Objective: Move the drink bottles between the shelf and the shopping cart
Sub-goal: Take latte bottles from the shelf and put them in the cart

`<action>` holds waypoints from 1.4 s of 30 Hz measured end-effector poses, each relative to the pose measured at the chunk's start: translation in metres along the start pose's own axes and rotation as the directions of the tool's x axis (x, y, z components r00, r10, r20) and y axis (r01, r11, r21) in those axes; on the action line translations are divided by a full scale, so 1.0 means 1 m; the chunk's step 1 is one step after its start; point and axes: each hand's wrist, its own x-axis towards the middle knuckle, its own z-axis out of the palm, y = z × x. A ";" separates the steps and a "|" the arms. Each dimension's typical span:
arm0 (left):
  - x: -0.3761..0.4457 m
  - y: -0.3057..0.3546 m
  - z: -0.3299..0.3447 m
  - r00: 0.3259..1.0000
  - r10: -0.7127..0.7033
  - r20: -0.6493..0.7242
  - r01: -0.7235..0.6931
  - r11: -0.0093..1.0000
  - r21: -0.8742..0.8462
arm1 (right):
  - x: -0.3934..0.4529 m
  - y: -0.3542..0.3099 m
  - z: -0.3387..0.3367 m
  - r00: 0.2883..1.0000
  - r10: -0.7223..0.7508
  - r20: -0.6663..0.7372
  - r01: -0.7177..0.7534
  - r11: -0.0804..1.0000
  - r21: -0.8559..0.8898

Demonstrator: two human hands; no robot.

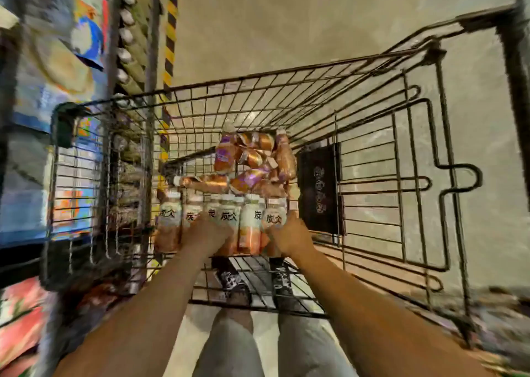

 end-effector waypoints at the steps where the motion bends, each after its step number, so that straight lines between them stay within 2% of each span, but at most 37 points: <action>1: 0.007 0.002 0.005 1.000 -0.002 -0.001 0.002 1.000 0.002 | 0.011 0.003 0.007 1.000 0.025 -0.004 -0.025 1.000 0.004; 5: 0.046 0.006 0.030 1.000 0.009 0.014 -0.009 1.000 0.002 | 0.045 0.013 0.028 0.995 0.094 -0.016 -0.093 0.994 0.058; 7: 0.059 0.008 0.040 1.000 -0.006 -0.024 0.007 1.000 0.014 | 0.059 0.016 0.044 0.995 0.089 0.055 -0.090 0.996 0.021; 8: 0.063 0.009 0.043 0.999 -0.003 -0.045 0.005 0.999 0.041 | 0.064 0.019 0.051 0.994 0.089 0.056 -0.088 0.996 -0.016; 12: 0.071 0.011 0.054 0.990 -0.041 -0.138 0.040 0.999 -0.010 | 0.076 0.024 0.067 0.980 0.199 0.018 -0.200 0.978 0.059; 16: 0.076 0.009 0.051 0.991 -0.022 -0.129 0.022 1.000 -0.002 | 0.083 0.025 0.064 0.974 0.228 0.019 -0.228 0.973 0.031; 24: 0.038 0.001 0.035 0.986 0.017 -0.168 -0.042 0.989 -0.145 | 0.090 0.042 0.054 0.989 0.131 0.069 -0.134 0.990 0.033; 29: -0.017 0.001 0.002 0.970 -0.007 -0.244 -0.074 0.945 -0.320 | 0.024 0.002 0.000 0.996 -0.089 0.005 0.088 0.994 0.070; 31: -0.046 0.002 -0.015 0.954 -0.031 -0.299 -0.108 0.893 -0.438 | -0.004 -0.012 -0.022 0.980 -0.198 -0.017 0.199 0.970 0.137; 33: -0.078 0.004 -0.034 0.929 -0.009 -0.370 -0.169 0.879 -0.446 | -0.032 -0.029 -0.043 0.954 -0.296 -0.054 0.301 0.938 0.172; 38: -0.163 0.005 -0.081 0.794 -0.013 -0.607 -0.329 0.831 -0.449 | -0.120 -0.077 -0.097 0.845 -0.519 -0.126 0.534 0.822 0.198; 42: -0.246 -0.007 -0.112 0.664 -0.067 -0.745 -0.433 0.777 -0.457 | -0.184 -0.108 -0.122 0.705 -0.691 -0.158 0.709 0.677 0.199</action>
